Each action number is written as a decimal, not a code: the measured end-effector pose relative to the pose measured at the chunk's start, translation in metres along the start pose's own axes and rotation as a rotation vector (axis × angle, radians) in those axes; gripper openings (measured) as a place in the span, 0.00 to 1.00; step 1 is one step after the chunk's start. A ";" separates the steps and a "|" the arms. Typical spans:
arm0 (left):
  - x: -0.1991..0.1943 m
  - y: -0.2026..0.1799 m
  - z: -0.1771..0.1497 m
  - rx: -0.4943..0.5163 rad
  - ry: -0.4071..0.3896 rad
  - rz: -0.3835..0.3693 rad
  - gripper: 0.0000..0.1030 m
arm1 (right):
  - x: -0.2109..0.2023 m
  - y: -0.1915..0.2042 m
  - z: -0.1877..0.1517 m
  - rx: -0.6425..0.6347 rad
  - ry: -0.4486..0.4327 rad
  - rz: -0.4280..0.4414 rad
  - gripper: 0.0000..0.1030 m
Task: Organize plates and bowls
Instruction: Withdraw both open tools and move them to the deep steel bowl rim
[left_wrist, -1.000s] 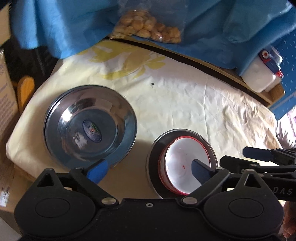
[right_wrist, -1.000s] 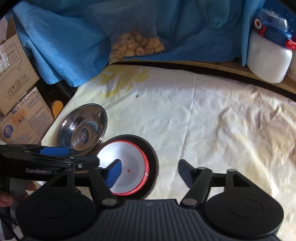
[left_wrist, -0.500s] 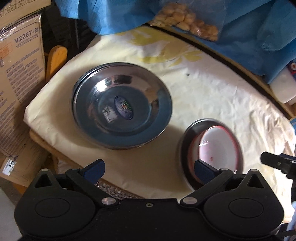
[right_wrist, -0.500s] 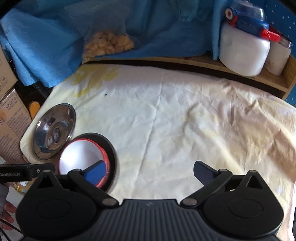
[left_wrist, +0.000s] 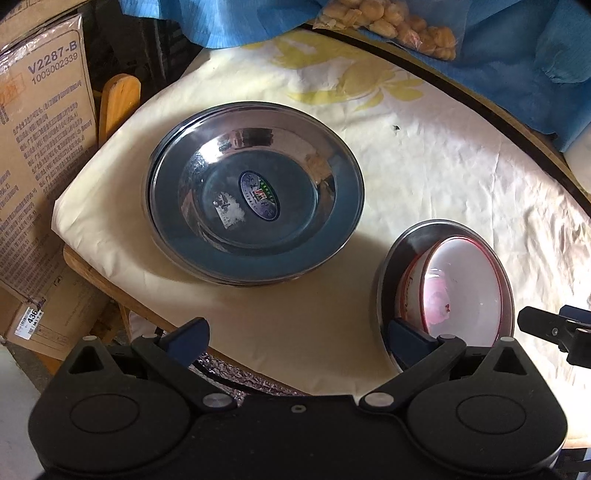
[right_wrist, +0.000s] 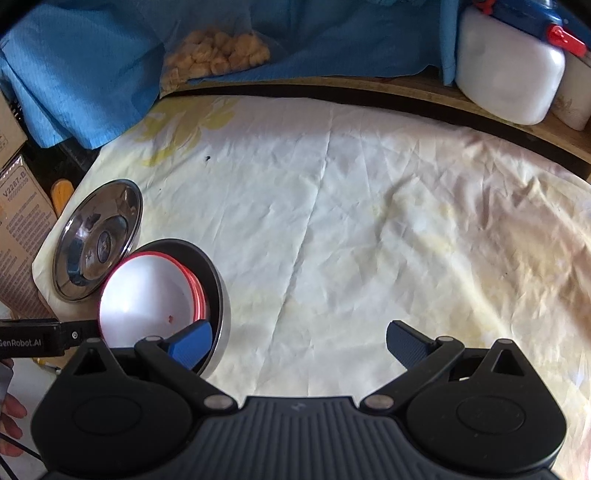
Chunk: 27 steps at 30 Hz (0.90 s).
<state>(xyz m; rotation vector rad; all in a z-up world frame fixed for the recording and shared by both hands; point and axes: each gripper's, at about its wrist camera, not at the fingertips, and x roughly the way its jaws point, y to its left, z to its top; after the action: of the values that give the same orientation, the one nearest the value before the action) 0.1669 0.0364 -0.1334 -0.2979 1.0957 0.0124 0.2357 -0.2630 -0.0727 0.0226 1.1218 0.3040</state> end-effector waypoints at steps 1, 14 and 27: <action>0.000 0.000 0.001 0.000 0.001 0.001 0.99 | 0.001 0.000 0.001 -0.001 0.002 0.000 1.00; 0.010 -0.005 0.007 0.014 0.036 0.024 0.99 | 0.012 0.001 0.004 -0.004 0.029 0.006 1.00; 0.007 -0.026 0.009 0.123 0.027 0.118 0.95 | 0.020 0.008 0.004 -0.029 0.042 -0.002 0.94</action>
<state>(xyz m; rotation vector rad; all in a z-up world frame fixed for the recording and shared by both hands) 0.1818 0.0122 -0.1300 -0.1233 1.1346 0.0458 0.2452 -0.2494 -0.0872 -0.0104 1.1590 0.3202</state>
